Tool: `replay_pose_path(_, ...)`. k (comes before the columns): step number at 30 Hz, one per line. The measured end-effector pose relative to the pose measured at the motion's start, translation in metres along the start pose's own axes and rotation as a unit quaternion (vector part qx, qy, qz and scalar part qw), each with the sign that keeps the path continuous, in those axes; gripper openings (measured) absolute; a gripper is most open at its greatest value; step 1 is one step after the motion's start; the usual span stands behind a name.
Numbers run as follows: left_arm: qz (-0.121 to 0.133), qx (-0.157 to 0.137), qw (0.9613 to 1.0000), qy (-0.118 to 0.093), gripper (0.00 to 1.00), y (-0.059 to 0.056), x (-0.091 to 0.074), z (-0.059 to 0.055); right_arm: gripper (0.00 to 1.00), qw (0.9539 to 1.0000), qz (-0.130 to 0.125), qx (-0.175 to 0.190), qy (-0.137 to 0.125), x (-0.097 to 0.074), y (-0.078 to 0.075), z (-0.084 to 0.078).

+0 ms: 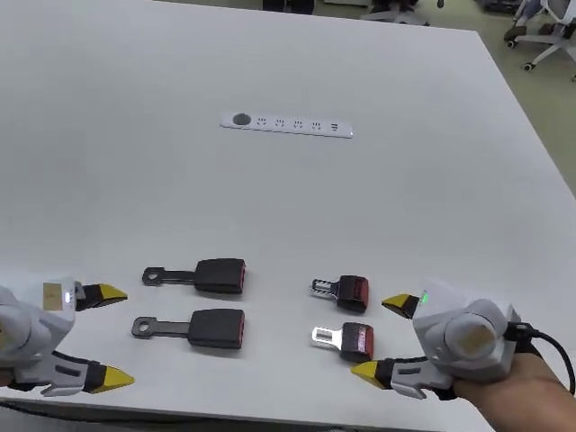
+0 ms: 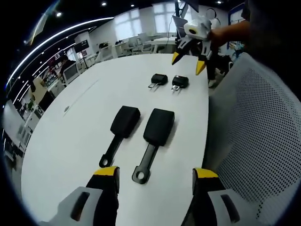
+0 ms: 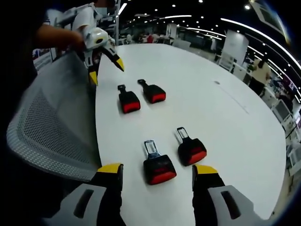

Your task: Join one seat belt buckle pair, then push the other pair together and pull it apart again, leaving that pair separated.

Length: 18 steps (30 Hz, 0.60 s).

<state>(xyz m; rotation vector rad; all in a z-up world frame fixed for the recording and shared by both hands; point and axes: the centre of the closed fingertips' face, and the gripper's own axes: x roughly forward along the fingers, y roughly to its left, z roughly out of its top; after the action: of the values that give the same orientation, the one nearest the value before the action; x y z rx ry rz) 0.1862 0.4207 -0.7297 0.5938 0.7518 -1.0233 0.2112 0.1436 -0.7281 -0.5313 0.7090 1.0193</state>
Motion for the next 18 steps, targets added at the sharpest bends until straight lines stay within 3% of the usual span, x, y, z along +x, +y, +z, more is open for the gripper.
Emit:
replay_pose_path(6, -0.019, 0.037, 0.9991, 0.005, 0.6, 0.001, 0.022, 0.015, 0.54, 0.9996, 0.015, -0.022, 0.009, 0.005, 0.007, -0.003)
replay_pose_path(15, -0.042, 0.056, 0.9975, 0.008, 0.52, 0.003, 0.046, 0.032, 0.44, 0.9988, 0.03, -0.033, 0.02, 0.016, 0.0, -0.008)
replay_pose_path(18, -0.048, 0.055, 0.9972, 0.012, 0.51, 0.004, 0.053, 0.032, 0.44, 0.9981, 0.041, -0.037, 0.026, 0.021, -0.002, -0.011)
